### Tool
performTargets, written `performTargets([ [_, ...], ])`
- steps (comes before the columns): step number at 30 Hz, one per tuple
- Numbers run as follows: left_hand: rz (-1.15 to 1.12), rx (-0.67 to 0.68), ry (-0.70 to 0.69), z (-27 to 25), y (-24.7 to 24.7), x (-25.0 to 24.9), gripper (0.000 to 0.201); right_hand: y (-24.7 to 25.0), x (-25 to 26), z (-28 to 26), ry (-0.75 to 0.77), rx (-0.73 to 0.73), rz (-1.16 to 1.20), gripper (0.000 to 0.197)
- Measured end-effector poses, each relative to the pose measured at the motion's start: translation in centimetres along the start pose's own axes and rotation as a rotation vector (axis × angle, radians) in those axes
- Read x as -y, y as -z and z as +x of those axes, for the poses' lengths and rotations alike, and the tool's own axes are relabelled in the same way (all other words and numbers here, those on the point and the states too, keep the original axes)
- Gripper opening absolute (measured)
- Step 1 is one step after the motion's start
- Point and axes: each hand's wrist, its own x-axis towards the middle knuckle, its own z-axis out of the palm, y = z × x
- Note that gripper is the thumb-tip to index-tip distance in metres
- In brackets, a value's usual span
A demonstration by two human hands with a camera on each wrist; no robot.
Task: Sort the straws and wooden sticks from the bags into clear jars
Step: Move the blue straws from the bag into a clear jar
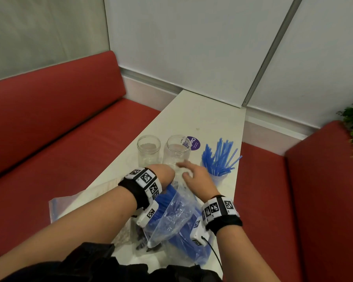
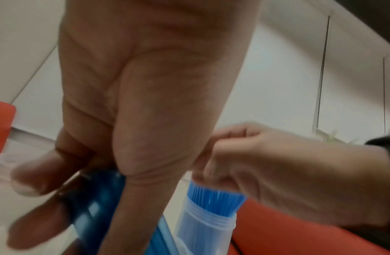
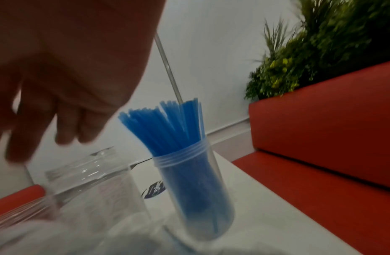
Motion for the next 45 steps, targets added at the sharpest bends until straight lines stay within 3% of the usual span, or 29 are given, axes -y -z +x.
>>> performTargets([
  [3,-0.01,-0.041,-0.005,-0.1,0.5,0.1,0.015,-1.7,0.3,0.0,-0.104,0.343,-0.113,0.039],
  [5,0.029,-0.032,-0.01,-0.3,0.3,0.1,0.013,-3.0,0.2,0.0,-0.16,0.392,-0.23,0.042],
  [8,0.076,-0.038,-0.018,-0.8,0.1,-0.1,0.015,-4.8,-0.5,-0.3,-0.217,0.373,-0.36,0.04],
  [11,0.078,-0.056,-0.04,-1.6,1.0,0.0,0.017,-5.6,-0.7,-0.5,-0.23,0.285,-0.288,0.017],
  [15,-0.076,-0.111,-0.118,-3.5,4.2,1.0,0.03,-5.0,0.4,-0.2,-0.14,0.198,-0.147,0.022],
  [19,-0.175,-0.405,-0.203,-5.4,7.9,1.1,0.057,-3.4,3.0,-0.5,-0.124,0.091,0.462,0.009],
  [21,-0.172,-0.568,-0.234,-6.0,9.0,0.4,0.058,-2.8,4.3,0.0,-0.092,-0.015,0.524,0.018],
  [25,-0.056,-0.735,-0.221,-6.7,9.6,-1.0,0.057,-1.5,6.4,1.2,-0.09,-0.151,0.569,0.024],
  [26,-0.158,-0.779,-0.264,-6.9,9.8,-0.9,0.055,-1.2,6.6,1.1,-0.068,-0.16,0.587,0.025],
  [29,-0.868,-0.944,-0.446,-7.4,10.1,-0.6,0.045,0.7,7.2,0.7,0.009,-0.216,0.709,0.028],
  [31,-1.295,-1.021,-0.415,-6.8,9.8,0.0,0.046,2.7,8.0,0.8,0.041,-0.288,0.806,0.033],
  [33,-1.588,-0.874,-0.266,-5.6,8.7,0.7,0.051,5.0,9.1,1.1,0.092,-0.351,0.891,0.036],
  [35,-1.698,-0.516,-0.111,-4.4,6.8,1.3,0.058,7.0,10.4,1.3,0.145,-0.397,0.947,0.04],
  [37,-1.775,-0.156,-0.09,-3.4,4.5,1.5,0.065,8.3,11.4,1.5,0.195,-0.427,1.023,0.042],
  [39,-1.943,0.081,-0.151,-3.0,2.6,1.0,0.065,8.7,12.1,1.6,0.234,-0.439,1.064,0.04],
  [41,-2.163,0.187,-0.196,-2.8,1.7,0.2,0.058,8.4,12.3,1.6,0.24,-0.441,1.042,0.04],
  [45,-2.404,0.204,-0.168,-2.7,2.3,-0.7,0.042,7.0,11.9,1.3,0.18,-0.438,0.966,0.042],
])
